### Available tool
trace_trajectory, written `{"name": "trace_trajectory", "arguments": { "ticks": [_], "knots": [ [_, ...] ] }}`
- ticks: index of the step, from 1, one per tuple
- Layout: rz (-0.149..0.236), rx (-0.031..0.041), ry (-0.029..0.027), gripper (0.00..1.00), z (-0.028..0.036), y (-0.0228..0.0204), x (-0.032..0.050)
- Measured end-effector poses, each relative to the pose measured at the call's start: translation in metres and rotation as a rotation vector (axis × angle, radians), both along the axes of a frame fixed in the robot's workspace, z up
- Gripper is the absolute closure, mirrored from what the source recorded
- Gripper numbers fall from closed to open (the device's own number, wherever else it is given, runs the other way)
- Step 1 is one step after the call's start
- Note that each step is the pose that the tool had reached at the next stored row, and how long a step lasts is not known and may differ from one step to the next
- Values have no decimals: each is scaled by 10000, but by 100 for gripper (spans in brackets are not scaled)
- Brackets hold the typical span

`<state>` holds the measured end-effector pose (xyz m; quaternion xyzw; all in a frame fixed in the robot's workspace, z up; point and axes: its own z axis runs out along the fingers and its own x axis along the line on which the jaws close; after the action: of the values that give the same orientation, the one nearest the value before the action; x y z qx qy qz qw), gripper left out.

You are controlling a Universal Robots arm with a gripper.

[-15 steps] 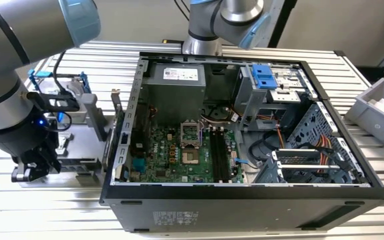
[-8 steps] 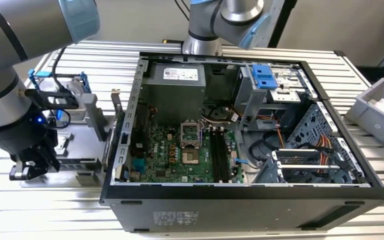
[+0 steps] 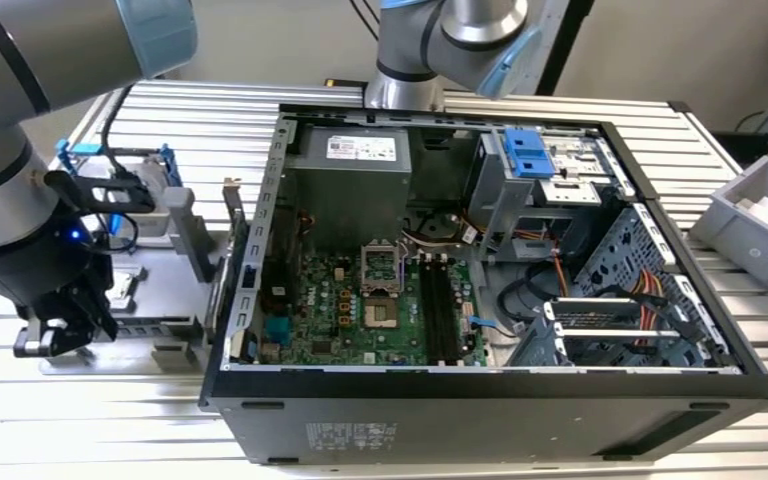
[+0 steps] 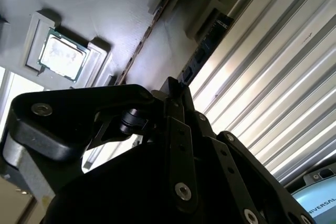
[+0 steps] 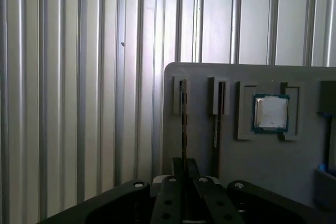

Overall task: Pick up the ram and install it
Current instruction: 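Pick up the ram and move it above insertion slot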

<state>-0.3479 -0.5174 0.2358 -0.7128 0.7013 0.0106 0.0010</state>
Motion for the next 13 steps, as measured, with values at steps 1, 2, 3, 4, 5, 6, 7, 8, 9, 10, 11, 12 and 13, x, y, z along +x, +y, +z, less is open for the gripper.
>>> {"name": "trace_trajectory", "arguments": {
  "ticks": [1,2,3,4,5,6,7,8,9,10,11,12,13],
  "knots": [
    [0,0,1,100,9,0,0],
    [0,0,0,100,16,0,0],
    [0,0,-1,100,24,0,0],
    [0,0,0,100,33,0,0],
    [0,0,0,100,41,0,0],
    [0,-1,0,100,49,0,0],
    [0,0,-1,100,57,0,0],
    [0,-1,0,100,66,0,0],
    [0,0,0,100,73,0,0],
    [0,0,0,100,81,0,0],
    [0,0,-1,100,89,0,0],
    [0,-1,0,100,98,0,0],
    [-1,0,-1,100,105,0,0]
  ]
}}
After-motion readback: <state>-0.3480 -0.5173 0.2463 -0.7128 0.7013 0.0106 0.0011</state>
